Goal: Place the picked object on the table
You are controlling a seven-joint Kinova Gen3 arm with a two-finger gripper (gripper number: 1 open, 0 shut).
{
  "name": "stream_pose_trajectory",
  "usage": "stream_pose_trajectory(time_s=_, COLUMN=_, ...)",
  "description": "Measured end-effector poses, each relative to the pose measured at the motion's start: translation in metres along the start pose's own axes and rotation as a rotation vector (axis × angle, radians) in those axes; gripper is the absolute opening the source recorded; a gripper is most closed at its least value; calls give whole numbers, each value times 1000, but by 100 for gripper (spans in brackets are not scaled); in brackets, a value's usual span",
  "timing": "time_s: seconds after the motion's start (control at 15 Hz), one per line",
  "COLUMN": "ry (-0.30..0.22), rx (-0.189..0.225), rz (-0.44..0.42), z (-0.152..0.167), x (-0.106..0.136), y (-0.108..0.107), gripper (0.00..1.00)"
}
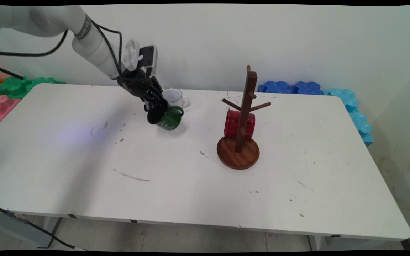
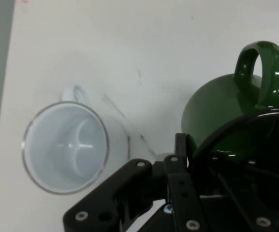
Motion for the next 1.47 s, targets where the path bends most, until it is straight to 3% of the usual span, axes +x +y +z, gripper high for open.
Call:
stream_pose_trajectory(time_s=0.67, ry=-87, rx=-29, rz=-30, z=44, x=-2, y=14, gripper=0)
stream_pose_trajectory(time_s=1.2, ry=-115, rx=-45, rz=-36, z=67, x=0, y=19, gripper=0)
stream_pose_trajectory(time_s=1.27, ry=-116, rx=-47, rz=-37, z=69, x=1, y=20, gripper=100)
stream_pose_trajectory(time_s=1.47, ry=-114, rx=-50, rz=-36, z=75, x=4, y=20, gripper=100)
